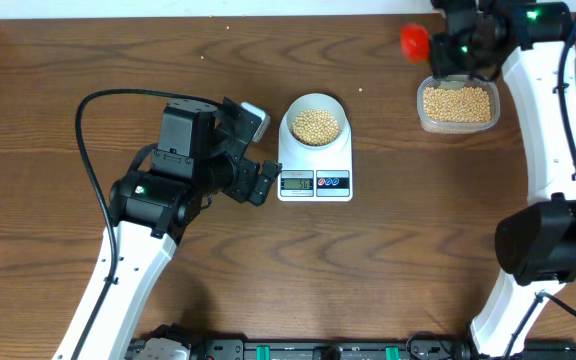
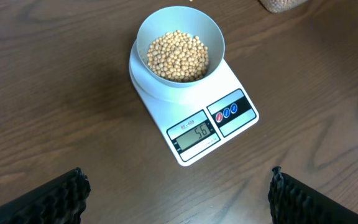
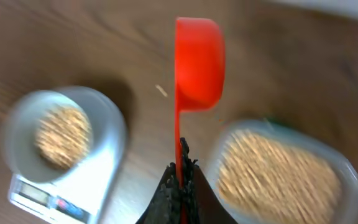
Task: Scoop item into bowl and weigh 50g on scale
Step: 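Dip the red scoop into the soybean tub and scoop beans, then lift the filled red scoop and move it left over the bowl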
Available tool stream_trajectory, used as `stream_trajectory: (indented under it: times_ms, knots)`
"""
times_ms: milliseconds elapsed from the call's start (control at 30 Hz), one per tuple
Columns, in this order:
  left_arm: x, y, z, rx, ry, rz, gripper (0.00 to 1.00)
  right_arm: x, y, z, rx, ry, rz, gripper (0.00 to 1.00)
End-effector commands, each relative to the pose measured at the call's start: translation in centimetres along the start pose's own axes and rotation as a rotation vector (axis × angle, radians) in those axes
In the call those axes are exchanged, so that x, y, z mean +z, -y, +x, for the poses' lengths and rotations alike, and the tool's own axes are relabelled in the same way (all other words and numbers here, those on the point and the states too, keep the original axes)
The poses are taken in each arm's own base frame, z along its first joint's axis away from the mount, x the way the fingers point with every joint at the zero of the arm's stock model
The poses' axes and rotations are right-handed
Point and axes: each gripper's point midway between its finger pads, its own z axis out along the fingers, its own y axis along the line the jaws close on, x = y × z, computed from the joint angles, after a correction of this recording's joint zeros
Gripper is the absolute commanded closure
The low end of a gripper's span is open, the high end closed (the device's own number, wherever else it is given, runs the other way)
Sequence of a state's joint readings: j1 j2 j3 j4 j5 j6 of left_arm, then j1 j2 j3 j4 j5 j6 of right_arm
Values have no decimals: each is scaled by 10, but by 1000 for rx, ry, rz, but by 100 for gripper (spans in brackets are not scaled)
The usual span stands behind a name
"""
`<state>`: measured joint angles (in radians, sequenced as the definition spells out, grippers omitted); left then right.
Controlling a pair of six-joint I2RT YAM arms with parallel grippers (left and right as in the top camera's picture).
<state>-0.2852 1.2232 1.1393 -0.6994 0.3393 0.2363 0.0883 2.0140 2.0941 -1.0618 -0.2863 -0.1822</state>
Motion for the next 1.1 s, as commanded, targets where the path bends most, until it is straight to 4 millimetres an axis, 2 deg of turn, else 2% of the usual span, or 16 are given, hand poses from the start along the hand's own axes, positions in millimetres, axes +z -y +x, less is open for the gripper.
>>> stream_trajectory:
  times_ms: [0, 167, 267, 467, 700, 867, 1067]
  knots:
    - [1, 3, 1, 3, -1, 14, 6, -14, -48, -28, -51, 105, -141, 99]
    - [1, 3, 1, 3, -1, 14, 6, -1, -78, -28, -239, 108, -175, 99]
    - [1, 3, 1, 3, -1, 14, 6, 6, -94, -17, -323, 80, -213, 99]
    - [1, 3, 1, 3, -1, 14, 6, 6, -121, 9, -526, 14, -308, 99]
    - [1, 3, 1, 3, -1, 14, 6, 11, -130, 30, -668, -35, -349, 99]
    - [1, 3, 1, 3, -1, 14, 6, 28, -127, 48, -730, -66, -367, 99]
    - [1, 3, 1, 3, -1, 14, 6, 45, -120, 54, -737, -66, -341, 99]
